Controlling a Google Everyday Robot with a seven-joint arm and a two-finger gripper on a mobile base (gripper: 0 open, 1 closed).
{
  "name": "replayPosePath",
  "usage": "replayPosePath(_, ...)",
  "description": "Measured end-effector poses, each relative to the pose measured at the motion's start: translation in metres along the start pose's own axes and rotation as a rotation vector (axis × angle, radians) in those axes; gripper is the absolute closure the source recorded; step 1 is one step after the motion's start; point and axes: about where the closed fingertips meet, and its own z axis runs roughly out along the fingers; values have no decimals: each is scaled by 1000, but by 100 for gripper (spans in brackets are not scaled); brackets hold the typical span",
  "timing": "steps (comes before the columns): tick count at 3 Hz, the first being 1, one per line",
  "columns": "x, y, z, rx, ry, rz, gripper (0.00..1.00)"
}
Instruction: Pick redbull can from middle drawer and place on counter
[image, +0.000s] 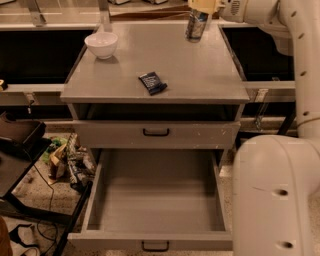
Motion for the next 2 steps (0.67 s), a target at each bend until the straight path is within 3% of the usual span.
replayPosePath(1, 17, -33, 21, 108, 34, 41, 100)
replayPosePath(2, 41, -57, 40, 171, 45, 76, 100)
